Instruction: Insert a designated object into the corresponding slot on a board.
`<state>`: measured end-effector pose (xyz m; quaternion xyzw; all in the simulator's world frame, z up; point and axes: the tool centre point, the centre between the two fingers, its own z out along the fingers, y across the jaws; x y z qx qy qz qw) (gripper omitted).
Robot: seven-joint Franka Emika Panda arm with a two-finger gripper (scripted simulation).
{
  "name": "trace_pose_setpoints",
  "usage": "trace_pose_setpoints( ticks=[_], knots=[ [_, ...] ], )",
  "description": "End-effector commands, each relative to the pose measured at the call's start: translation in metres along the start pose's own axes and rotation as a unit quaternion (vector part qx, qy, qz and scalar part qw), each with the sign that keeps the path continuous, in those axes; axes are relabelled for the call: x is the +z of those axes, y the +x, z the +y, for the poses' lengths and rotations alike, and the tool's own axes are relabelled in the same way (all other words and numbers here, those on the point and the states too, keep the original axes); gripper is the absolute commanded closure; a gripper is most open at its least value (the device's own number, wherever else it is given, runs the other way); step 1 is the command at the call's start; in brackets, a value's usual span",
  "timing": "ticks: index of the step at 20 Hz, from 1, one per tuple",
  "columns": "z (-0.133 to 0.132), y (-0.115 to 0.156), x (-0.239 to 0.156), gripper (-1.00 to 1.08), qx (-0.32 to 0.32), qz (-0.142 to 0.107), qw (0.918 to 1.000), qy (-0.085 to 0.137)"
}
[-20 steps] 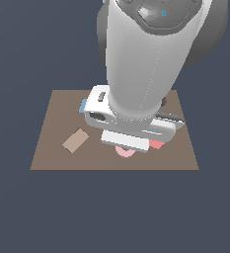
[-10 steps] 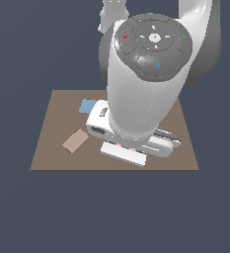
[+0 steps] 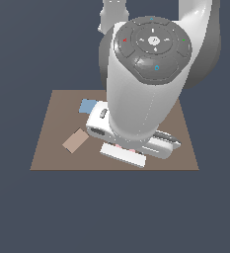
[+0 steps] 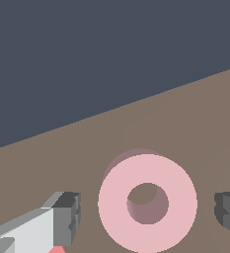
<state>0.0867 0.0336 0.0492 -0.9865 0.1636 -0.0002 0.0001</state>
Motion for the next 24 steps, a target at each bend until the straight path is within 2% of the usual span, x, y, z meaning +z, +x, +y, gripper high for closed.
trace_pose_setpoints(
  ticks=[1, 8, 9, 24],
  knots=[
    [0.0, 0.0, 0.003, -0.92, 0.0, 0.0, 1.0, 0.0],
    [0.0, -0.001, 0.019, -0.92, 0.0, 0.0, 1.0, 0.0],
    [0.0, -0.001, 0.019, 1.08, 0.0, 0.0, 1.0, 0.0],
    [-0.001, -0.003, 0.018, 1.08, 0.0, 0.0, 1.0, 0.0]
  ],
)
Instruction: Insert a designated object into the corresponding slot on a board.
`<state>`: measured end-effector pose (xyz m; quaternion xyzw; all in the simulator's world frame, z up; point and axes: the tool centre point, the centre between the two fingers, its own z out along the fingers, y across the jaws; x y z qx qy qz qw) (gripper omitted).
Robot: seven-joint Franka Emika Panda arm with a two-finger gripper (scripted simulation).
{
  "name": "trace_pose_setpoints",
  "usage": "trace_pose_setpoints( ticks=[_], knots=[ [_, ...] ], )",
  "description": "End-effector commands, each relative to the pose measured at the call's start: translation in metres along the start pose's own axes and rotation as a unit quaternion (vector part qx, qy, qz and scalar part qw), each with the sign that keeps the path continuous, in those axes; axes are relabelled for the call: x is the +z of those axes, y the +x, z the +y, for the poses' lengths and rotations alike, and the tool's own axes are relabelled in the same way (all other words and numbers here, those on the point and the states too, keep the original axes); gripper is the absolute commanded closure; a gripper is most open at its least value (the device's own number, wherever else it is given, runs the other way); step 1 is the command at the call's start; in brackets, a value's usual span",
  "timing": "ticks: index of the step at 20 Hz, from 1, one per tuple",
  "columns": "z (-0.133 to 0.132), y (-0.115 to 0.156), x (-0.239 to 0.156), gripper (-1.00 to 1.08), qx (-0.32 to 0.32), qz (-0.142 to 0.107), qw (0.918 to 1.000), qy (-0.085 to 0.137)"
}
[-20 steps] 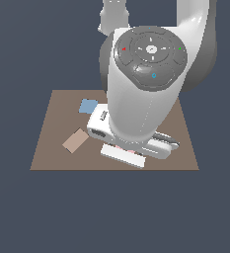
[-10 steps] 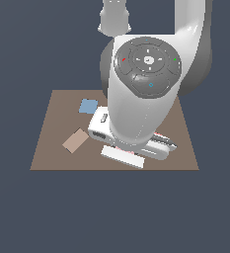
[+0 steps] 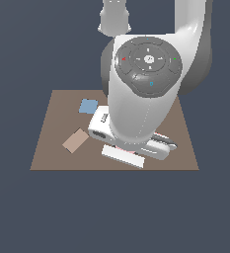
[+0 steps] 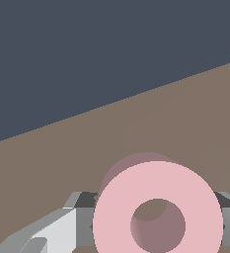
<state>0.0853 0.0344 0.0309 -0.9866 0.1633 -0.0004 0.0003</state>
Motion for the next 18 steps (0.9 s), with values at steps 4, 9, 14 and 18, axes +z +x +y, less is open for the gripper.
trace_pose_setpoints(
  ticks=[4, 9, 14, 18],
  knots=[
    [-0.002, -0.008, 0.0, 1.08, 0.001, 0.0, 1.0, 0.0],
    [-0.006, -0.024, -0.001, 1.08, 0.003, 0.0, 1.0, 0.0],
    [-0.012, -0.049, -0.002, 1.08, 0.007, 0.0, 1.0, 0.0],
    [-0.019, -0.078, -0.004, 1.08, 0.011, -0.001, 0.9999, 0.0]
  ],
)
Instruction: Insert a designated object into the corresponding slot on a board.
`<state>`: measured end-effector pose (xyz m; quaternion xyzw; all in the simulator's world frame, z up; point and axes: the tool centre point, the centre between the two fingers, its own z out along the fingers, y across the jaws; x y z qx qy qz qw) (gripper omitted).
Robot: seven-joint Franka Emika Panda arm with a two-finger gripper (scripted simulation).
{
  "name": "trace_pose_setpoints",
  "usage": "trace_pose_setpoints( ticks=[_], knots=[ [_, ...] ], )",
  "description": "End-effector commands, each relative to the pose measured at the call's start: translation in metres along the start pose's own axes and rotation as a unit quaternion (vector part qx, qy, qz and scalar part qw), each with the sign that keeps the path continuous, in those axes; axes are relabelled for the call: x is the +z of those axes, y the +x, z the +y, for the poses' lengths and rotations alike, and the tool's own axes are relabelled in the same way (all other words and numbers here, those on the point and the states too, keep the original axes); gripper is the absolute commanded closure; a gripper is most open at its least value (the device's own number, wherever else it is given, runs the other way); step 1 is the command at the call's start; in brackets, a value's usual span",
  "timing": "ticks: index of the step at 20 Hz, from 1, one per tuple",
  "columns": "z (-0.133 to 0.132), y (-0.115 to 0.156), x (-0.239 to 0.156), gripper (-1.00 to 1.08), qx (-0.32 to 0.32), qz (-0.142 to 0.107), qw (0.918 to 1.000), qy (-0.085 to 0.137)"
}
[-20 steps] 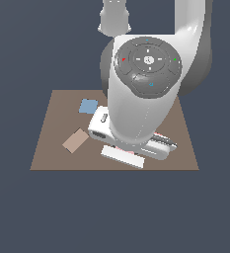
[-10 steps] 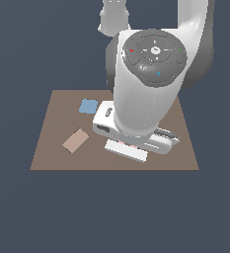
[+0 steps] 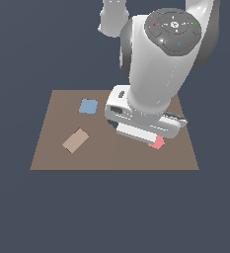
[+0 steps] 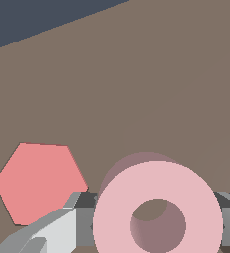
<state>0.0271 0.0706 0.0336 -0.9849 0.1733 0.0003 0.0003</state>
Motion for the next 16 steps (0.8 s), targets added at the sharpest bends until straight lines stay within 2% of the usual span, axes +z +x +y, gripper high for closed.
trace_pose_setpoints(
  ticks=[1, 9, 16],
  knots=[
    [-0.005, -0.02, -0.001, 1.08, 0.002, 0.0, 1.0, 0.0],
    [-0.022, -0.087, -0.004, 1.08, 0.012, 0.0, 0.9999, 0.0],
    [-0.035, -0.13, -0.006, 1.08, 0.019, -0.001, 0.9998, 0.0]
  ],
)
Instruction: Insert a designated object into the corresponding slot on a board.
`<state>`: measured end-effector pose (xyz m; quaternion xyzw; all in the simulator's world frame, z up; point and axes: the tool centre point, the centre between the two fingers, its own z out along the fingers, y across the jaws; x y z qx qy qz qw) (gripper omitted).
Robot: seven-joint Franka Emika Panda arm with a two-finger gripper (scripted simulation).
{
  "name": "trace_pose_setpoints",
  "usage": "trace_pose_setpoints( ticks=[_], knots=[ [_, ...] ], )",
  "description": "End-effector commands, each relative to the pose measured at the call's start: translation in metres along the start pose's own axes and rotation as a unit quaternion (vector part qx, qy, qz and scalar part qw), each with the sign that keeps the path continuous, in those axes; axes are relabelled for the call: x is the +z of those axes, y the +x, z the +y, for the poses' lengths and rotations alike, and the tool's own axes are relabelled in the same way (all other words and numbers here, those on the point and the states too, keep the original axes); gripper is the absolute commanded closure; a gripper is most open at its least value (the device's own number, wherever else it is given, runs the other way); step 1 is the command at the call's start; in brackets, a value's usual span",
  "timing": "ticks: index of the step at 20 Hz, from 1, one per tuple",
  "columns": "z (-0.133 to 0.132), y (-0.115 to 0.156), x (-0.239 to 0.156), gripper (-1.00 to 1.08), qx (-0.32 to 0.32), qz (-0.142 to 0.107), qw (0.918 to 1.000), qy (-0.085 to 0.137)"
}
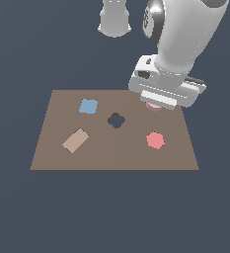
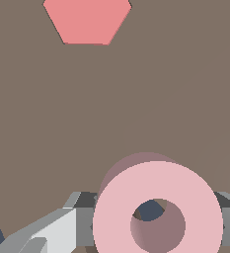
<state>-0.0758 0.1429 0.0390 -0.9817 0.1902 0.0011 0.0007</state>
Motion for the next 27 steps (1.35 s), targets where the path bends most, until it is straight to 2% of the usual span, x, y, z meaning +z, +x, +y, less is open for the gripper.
trace_pose_setpoints(
  ticks=[1, 7, 17, 18, 27],
  knots=[
    [-0.003, -0.013, -0.001, 1.08, 0.002, 0.0, 1.0, 0.0],
    [-0.009, -0.029, -0.002, 1.08, 0.005, 0.0, 1.0, 0.0],
    [-0.01, -0.03, 0.008, 1.08, 0.005, 0.0, 1.0, 0.0],
    [-0.01, -0.03, 0.008, -0.92, 0.005, 0.0, 1.0, 0.0],
    [-0.01, -0.03, 0.008, -0.92, 0.005, 0.0, 1.0, 0.0]
  ],
)
